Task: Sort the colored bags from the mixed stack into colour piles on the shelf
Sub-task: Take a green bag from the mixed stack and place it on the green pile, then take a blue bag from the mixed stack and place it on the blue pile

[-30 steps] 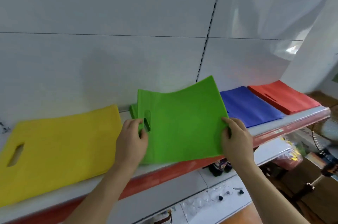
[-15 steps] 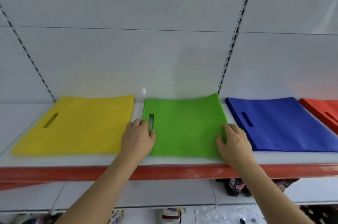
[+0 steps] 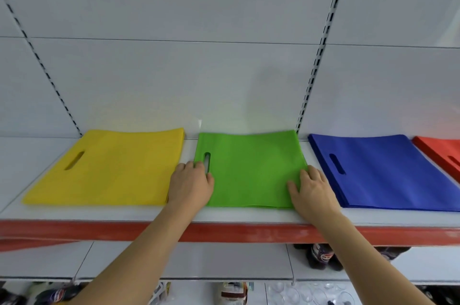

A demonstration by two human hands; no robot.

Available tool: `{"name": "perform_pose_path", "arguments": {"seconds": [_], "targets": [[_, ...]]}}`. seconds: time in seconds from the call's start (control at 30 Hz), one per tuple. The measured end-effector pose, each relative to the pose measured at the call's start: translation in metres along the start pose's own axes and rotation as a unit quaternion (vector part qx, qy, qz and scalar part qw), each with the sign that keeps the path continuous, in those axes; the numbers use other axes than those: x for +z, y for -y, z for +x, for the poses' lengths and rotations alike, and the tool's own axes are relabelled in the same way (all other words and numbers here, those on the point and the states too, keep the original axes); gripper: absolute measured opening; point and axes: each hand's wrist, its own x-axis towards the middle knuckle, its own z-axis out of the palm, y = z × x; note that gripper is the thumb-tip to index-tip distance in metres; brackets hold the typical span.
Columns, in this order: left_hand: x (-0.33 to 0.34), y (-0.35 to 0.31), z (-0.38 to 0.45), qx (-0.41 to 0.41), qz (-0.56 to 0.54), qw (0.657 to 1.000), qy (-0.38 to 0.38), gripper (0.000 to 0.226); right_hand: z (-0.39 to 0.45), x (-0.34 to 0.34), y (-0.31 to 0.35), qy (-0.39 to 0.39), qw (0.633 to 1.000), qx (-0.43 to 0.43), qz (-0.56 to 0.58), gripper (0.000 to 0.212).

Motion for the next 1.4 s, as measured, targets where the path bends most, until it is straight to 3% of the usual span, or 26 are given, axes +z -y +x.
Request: {"name": "perform_pose_path", "arguments": {"seconds": [0.27,0.6,1.0,1.2,1.4], "targets": [[-0.017,0.010,-0.015,-0.025,-0.004,0.996,-0.080,0.055,-0.003,-0.012,0.016,-0.062,0.997,-0.049,-0.009,0.072],[-0.041,0.083,-0.063,-0.091,0.044,0.990,-0.095,0.064,-0.035,0.002,0.129,-0.071,0.983,-0.170,0.002,0.082],[-0.096,0.293,-0.162,-0.154,0.029,0.980,-0.120,0.064,-0.129,0.021,0.355,-0.072,0.958,-0.277,0.024,0.081],[-0.114,0.403,-0.224,-0.216,0.054,0.971,-0.087,0.067,-0.178,0.048,0.477,-0.054,0.938,-0.340,0.038,0.078],[-0.126,0.496,-0.239,-0.264,0.049,0.958,-0.099,0.066,-0.186,0.065,0.589,-0.045,0.915,-0.401,0.031,0.085]]}}
